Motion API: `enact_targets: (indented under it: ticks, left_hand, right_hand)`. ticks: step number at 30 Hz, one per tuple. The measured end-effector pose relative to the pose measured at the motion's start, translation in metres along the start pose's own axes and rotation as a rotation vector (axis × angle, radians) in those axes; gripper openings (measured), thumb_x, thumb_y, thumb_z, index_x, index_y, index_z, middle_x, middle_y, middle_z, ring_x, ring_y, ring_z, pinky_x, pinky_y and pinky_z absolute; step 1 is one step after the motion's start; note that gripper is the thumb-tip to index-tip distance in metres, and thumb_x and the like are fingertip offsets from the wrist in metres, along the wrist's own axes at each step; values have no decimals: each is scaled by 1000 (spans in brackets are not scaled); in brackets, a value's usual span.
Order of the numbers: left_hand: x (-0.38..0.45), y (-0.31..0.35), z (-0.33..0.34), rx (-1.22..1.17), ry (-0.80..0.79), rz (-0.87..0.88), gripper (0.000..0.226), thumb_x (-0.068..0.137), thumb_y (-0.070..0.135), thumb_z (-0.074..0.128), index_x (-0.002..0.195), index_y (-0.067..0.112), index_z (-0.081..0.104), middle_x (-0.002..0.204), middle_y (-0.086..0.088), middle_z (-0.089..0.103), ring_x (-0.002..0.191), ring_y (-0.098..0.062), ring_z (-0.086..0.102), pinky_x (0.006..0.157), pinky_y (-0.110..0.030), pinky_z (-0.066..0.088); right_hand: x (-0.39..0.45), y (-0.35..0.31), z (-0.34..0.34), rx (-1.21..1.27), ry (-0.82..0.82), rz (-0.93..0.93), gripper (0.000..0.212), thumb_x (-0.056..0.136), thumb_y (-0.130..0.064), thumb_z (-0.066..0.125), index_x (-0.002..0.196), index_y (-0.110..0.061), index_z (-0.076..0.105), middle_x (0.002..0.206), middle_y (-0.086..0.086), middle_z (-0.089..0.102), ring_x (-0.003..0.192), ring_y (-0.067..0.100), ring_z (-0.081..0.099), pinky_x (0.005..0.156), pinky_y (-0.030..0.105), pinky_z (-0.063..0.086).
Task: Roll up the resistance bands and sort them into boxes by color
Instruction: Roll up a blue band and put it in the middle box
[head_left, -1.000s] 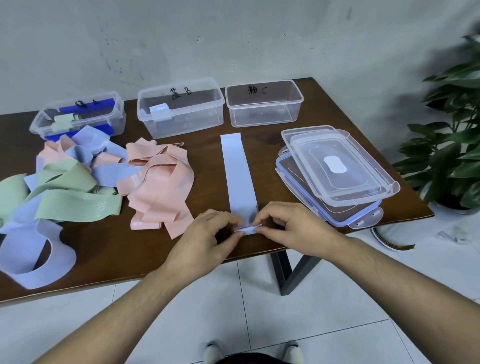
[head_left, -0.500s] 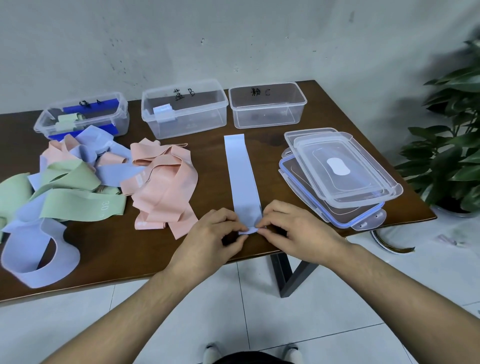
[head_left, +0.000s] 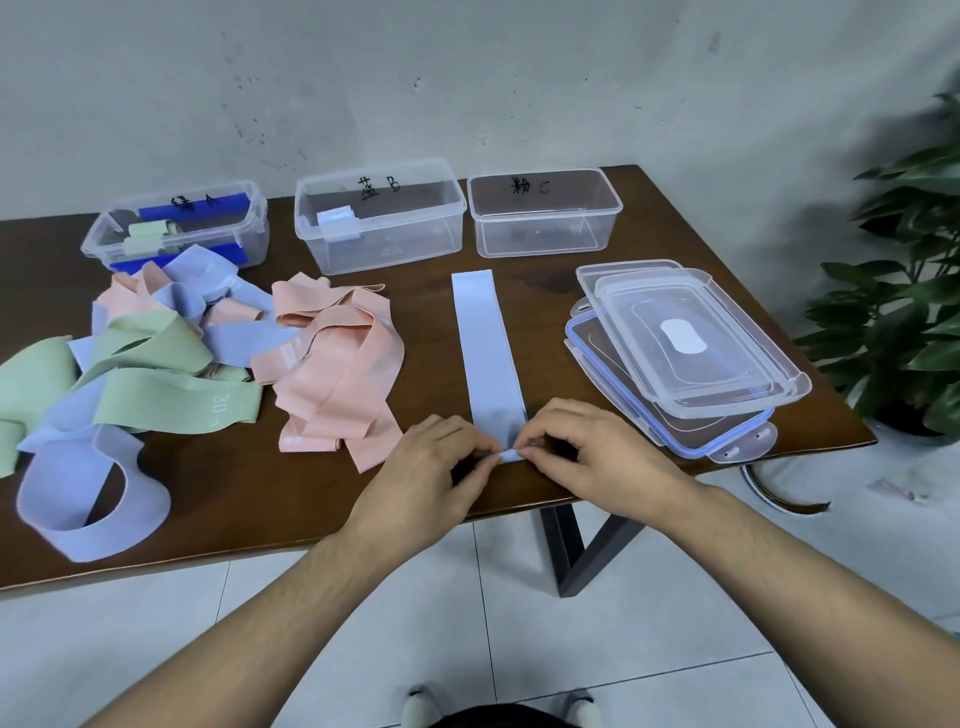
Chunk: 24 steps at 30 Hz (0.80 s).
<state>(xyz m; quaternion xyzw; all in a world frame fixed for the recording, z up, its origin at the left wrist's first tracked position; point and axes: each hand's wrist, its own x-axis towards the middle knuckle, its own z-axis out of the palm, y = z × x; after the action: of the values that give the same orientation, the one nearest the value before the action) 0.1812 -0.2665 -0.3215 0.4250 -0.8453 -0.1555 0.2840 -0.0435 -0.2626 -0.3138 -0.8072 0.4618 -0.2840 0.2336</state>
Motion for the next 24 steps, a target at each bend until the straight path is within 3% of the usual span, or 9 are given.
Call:
enact_targets:
  ticks: [5, 10, 16, 24]
  left_hand:
    - [-1, 1, 0, 0, 6, -8, 15, 92, 22, 67, 105, 22, 74, 98, 12, 56, 86, -7, 54, 77, -21, 46]
    - [-1, 1, 2, 44, 7, -10, 22, 85, 22, 75, 107, 19, 75, 100, 7, 59, 83, -6, 50, 74, -18, 42]
    - [4, 0, 0, 65, -12, 0, 19, 90, 23, 71, 108, 20, 75, 99, 9, 58, 84, -7, 51, 73, -21, 46]
    - [3, -2, 0, 17, 3, -18, 17, 90, 20, 70, 107, 20, 72, 102, 10, 57, 81, -5, 51, 73, -24, 49]
  right_hand:
    - [0, 0, 0, -62, 1, -16, 12, 95, -24, 66, 105, -24, 73, 97, -15, 50, 83, 14, 57, 72, 33, 49]
    - [1, 1, 1, -152, 12, -86, 19, 94, -23, 67, 111, -18, 74, 98, -9, 53, 85, 7, 54, 74, 23, 47]
    - [5, 0, -2, -280, -20, -168, 25, 94, -22, 67, 117, -18, 71, 103, -6, 57, 91, 8, 48, 82, 16, 42]
    - [9, 0, 1, -225, -7, -134, 17, 97, -22, 64, 111, -17, 73, 102, -7, 60, 92, 11, 56, 83, 29, 51]
